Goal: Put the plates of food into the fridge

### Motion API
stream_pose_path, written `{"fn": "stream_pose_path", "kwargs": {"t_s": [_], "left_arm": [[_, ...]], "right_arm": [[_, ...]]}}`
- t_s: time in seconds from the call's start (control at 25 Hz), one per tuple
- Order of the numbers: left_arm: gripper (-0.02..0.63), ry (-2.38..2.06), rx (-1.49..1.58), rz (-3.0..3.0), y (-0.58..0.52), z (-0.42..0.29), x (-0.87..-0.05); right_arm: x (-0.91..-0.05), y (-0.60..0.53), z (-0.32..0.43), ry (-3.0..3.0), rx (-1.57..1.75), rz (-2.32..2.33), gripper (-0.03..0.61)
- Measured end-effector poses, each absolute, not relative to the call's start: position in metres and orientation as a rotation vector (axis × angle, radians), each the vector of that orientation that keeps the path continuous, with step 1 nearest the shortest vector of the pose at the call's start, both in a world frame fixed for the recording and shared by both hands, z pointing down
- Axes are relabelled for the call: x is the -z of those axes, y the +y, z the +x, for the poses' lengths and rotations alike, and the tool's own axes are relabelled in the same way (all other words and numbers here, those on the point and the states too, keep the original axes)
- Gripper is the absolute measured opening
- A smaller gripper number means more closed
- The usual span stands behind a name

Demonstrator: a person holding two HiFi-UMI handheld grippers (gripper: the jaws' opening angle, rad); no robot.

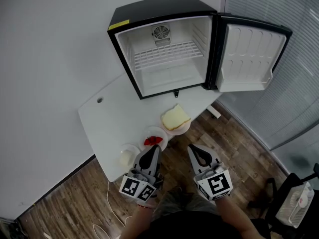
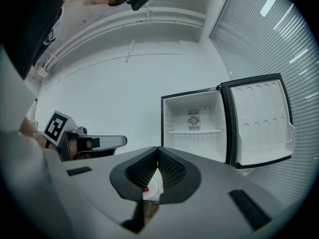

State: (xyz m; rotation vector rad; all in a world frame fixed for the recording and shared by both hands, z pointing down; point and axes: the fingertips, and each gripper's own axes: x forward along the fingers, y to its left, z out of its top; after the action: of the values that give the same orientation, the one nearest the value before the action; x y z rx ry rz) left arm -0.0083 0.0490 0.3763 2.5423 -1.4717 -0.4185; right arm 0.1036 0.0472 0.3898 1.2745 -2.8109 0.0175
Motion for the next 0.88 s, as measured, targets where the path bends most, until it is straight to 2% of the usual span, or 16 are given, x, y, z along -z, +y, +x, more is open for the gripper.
{"fn": "stream_pose_path", "kwargs": {"t_s": [0.88], "left_arm": [[0.006,-1.546,0.439,2.556,0.012,-0.015,-0.379]], "right_arm": [[-0.421,0.014,0.093,-2.822,-0.196,1.239,0.006]]}}
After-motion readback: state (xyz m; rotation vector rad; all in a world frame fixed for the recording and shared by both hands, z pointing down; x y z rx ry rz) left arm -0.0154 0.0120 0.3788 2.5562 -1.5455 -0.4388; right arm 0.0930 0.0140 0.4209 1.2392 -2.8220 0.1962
